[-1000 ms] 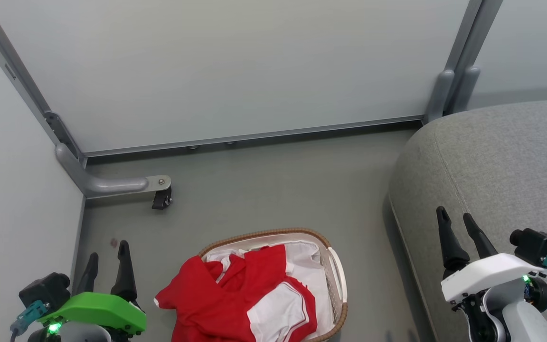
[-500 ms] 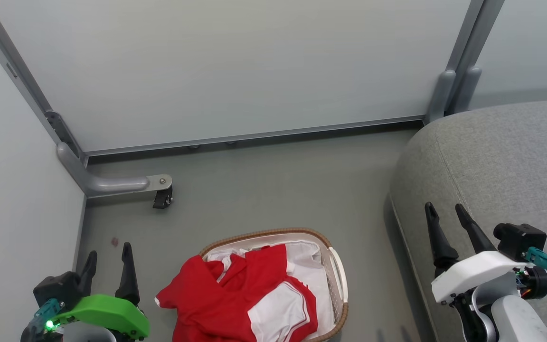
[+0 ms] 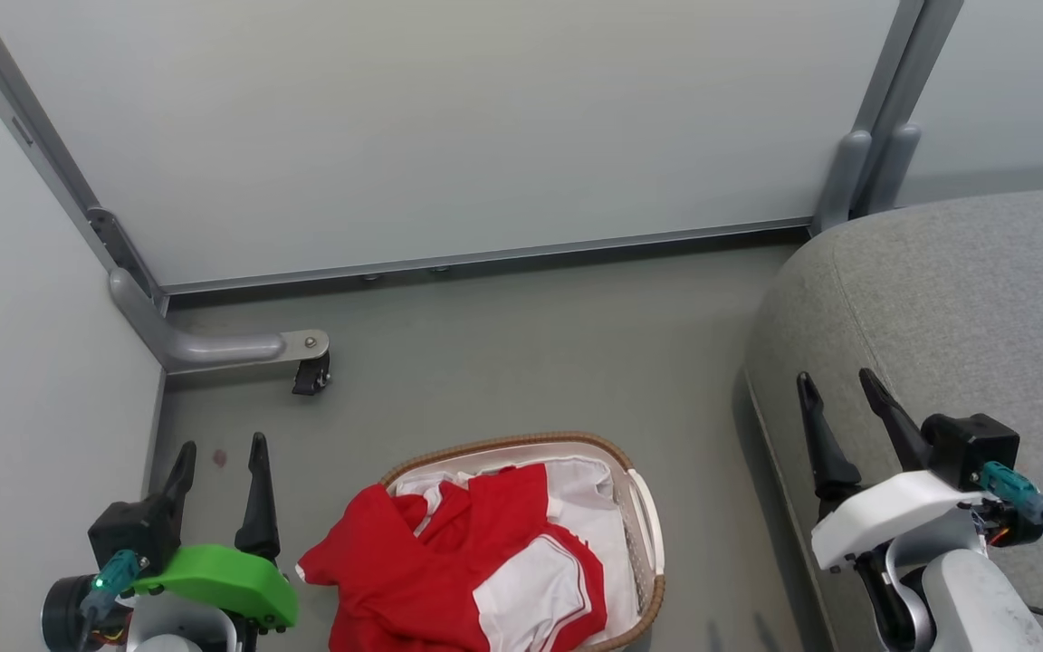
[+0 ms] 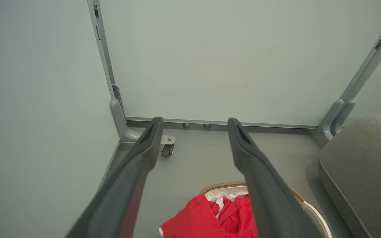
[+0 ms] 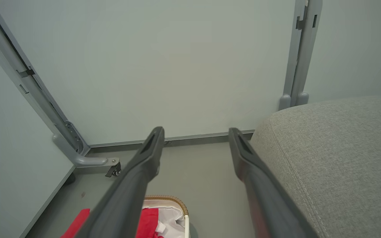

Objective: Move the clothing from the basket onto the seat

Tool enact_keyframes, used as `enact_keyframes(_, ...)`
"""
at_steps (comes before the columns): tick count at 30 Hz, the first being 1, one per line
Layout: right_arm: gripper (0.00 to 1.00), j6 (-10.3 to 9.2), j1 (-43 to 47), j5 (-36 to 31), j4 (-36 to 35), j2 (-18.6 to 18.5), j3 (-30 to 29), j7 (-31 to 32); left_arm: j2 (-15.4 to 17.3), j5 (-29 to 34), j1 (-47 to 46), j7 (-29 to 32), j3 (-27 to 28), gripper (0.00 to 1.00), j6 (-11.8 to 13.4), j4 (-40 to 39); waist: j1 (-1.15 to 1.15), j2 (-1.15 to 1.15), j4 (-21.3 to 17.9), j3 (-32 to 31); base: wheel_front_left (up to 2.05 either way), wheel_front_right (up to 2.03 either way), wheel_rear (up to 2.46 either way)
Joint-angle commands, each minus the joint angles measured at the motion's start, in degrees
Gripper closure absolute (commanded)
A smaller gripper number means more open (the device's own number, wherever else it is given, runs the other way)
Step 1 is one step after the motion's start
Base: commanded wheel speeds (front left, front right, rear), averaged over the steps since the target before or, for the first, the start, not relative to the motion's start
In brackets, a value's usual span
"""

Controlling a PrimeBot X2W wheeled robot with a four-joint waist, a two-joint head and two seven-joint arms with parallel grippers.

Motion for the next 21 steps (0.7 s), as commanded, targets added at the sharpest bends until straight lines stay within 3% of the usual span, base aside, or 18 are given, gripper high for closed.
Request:
enact_keyframes(1,0.00,0.02,-1.0,-1.5,-0.7,0.0,-0.2,-0.6,0.0,1.3,-1.0,-0.6,0.1,0.00,-0.3,-0.3,0.00,0.00,0.0,0.1,0.00,0.00,0.00)
enact_keyframes(10,0.00,0.01,-1.4,-5.8,-1.2,1.1,-0.7,-1.7,-1.3,4.0,-2.1,-1.7,0.6,0.00,-1.6,0.9,0.00,0.00,0.0,3.4,0.00,0.00,0.00)
enact_keyframes(17,0.00,0.01,-5.2,-9.8,-3.0,1.5,-0.9,-2.5,-2.1,4.1,-6.4,-2.4,-1.4,0.00,-3.1,3.1,0.00,0.00,-1.1,11.9,0.00,0.00,0.00)
enact_keyframes(21,0.00,0.01,-8.3,-11.3,-4.2,1.6,-0.5,-2.9,-1.4,3.7,-10.6,-2.9,-5.8,0.00,-3.2,5.0,0.00,0.00,-2.0,17.7,0.00,0.00,0.00)
